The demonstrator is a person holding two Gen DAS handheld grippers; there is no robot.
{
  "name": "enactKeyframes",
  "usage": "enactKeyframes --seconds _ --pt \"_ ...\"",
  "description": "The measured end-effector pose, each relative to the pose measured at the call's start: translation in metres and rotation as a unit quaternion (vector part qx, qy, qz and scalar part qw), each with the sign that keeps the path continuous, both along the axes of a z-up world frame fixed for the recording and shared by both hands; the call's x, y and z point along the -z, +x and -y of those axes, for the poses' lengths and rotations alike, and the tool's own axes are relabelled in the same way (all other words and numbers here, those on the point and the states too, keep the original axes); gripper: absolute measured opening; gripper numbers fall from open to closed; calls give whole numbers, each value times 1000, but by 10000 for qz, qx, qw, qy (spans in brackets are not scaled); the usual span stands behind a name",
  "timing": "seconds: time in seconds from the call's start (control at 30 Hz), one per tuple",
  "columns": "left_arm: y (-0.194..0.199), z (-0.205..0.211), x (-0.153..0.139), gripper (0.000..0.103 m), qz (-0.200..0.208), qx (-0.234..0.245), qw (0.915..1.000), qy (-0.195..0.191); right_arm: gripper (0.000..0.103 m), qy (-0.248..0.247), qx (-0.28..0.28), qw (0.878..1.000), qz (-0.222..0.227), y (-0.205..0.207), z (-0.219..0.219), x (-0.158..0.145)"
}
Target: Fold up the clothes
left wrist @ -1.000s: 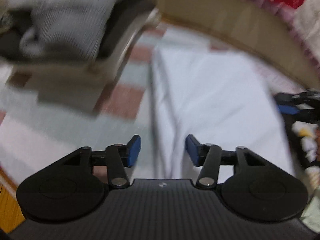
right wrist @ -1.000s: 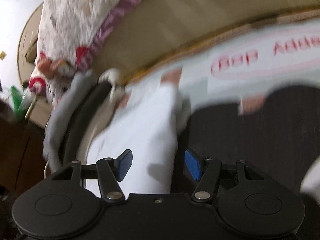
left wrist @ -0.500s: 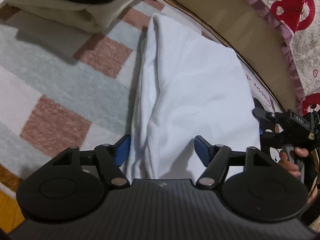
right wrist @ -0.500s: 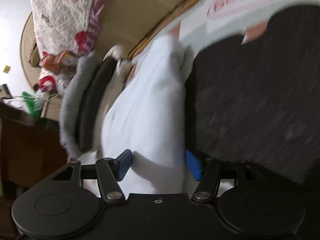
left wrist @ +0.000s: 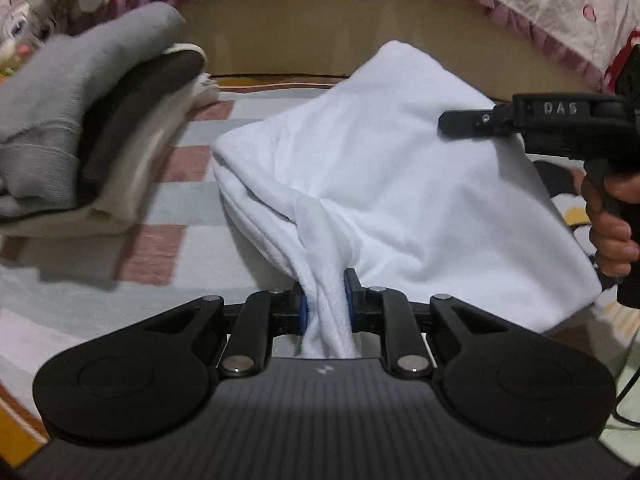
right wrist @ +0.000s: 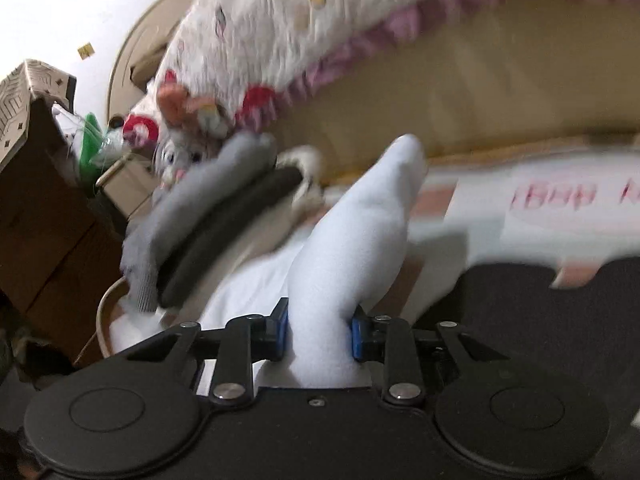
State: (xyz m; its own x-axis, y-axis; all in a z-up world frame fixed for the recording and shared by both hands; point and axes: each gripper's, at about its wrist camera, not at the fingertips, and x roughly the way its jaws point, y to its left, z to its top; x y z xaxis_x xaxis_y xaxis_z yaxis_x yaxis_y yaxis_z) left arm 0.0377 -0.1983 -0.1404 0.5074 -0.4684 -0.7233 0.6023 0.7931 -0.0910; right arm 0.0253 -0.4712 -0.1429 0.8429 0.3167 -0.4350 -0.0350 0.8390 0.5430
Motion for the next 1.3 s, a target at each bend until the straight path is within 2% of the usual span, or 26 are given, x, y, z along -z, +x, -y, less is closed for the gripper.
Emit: enactKeyframes --seconds 0.07,0.13,0.2,0.23,0.27,0.33,0.4,0.43,0.53,0.57,0.6,0.63,0.67,0.7,0.73,0.8,0.87,0.97,1.03,1.13,1.2,1.23,1.3 --pt "14 5 10 16 -321 -94 9994 -99 33 -29 21 9996 -288 4 11 -1" --pt "27 6 24 18 -737 -223 9968 -235 34 -144 -53 9973 -722 8 18 11" --pt "33 -1 37 20 -1074 -400 9927 -384 38 67 -21 9949 -1003 8 27 27" --pt "35 -5 43 25 -1268 -498 9894 -508 41 173 -5 9933 -1143 8 31 35" --pt "41 -12 50 33 -1596 -632 9821 -780 46 251 2 9920 -1236 8 34 41" --pt "49 -24 62 33 -2173 -972 9615 -1372 52 258 -28 9928 -1168 9 31 44" --pt "55 -29 70 34 -2371 -1148 9509 -1623 61 265 -58 9936 -1101 10 29 47" --pt "57 -30 73 39 -2418 -1208 9477 -1696 65 268 -73 9939 -1067 10 27 49" --pt "42 -8 65 41 -1687 -927 9757 -1043 65 279 -119 9949 -965 11 23 54" --pt "37 -1 62 38 -1438 -831 9827 -823 59 282 -134 9952 -931 11 21 55" --pt "32 6 59 35 -1186 -728 9884 -608 59 286 -149 9954 -897 12 20 57" --pt "26 12 53 23 -919 -589 9931 -426 51 289 -164 9957 -863 12 19 59" --pt "19 19 47 17 -651 -448 9966 -243 44 293 -179 9960 -829 12 17 60" --pt "12 25 41 16 -375 -310 9988 -60 40 296 -194 9962 -795 13 16 62" --pt "6 29 35 16 -88 -202 9997 116 37 246 -229 9968 -726 13 13 61" --pt "3 33 31 17 168 -178 9990 383 34 126 -345 9985 -404 11 8 47" --pt "1 38 27 17 380 -168 9972 624 33 203 -352 9985 -372 14 8 44" --pt "15 38 34 17 -115 -395 9978 516 34 246 -285 9972 -653 20 6 54" --pt "17 34 35 17 -262 -511 9976 377 37 388 -239 9953 -851 22 9 62" --pt "19 27 38 19 -476 -671 9964 205 37 624 -463 9929 -900 26 19 65" --pt "18 24 39 27 -468 -678 9962 294 37 742 -536 9911 -962 29 22 68" --pt "17 28 40 36 -344 -648 9962 461 39 821 -543 9901 -998 30 23 70" --pt "14 34 41 36 -156 -570 9960 673 40 978 -554 9880 -1064 32 25 74"
